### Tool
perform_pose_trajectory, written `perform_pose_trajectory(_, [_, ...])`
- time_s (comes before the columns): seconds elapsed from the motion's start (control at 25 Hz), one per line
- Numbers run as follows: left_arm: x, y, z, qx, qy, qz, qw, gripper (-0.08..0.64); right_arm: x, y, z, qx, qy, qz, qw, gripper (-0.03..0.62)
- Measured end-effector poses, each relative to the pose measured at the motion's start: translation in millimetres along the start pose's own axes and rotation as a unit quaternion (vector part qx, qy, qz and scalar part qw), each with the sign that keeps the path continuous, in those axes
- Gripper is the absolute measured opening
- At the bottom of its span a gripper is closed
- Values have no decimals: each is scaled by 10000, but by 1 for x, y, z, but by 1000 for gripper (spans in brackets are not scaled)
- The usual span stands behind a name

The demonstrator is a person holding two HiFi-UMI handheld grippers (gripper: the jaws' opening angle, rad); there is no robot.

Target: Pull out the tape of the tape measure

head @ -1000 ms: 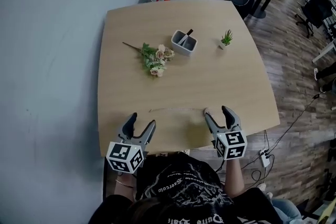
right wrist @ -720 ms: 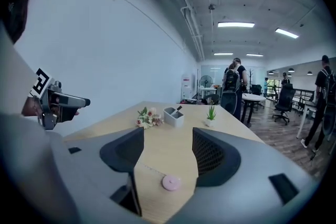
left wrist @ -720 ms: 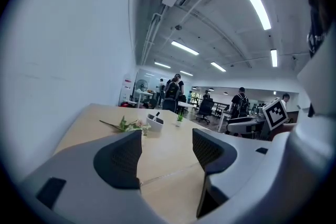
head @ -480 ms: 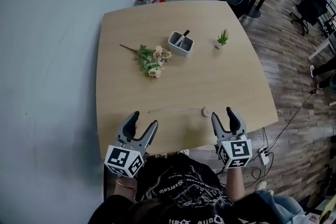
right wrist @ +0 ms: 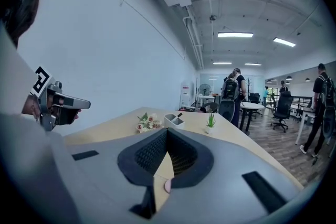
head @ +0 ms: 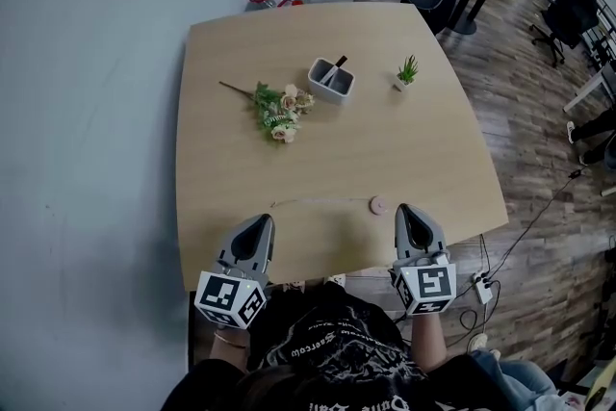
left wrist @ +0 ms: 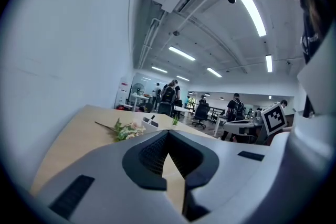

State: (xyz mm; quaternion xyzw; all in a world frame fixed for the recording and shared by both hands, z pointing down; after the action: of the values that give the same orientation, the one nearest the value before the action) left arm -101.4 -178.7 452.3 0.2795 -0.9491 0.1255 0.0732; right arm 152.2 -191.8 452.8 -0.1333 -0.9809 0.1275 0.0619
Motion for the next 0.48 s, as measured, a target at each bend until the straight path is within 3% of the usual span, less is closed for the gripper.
perform_pose_trajectory(0.48, [20, 9, -11, -23, 277, 468, 9985, 6, -4, 4, -5, 23, -1, -25, 10000, 11])
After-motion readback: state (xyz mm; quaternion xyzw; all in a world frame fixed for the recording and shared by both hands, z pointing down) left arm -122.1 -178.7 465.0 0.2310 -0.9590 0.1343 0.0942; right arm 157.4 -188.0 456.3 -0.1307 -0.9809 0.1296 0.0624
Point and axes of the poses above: the fingertips, and each gripper's own axes: y backward along the fingers, x to its left, z out of its top, the point moved 1 cm from there along y, backward along the fingers, and after that the axes turned 4 degrees about -z, right-handed, at the moved point
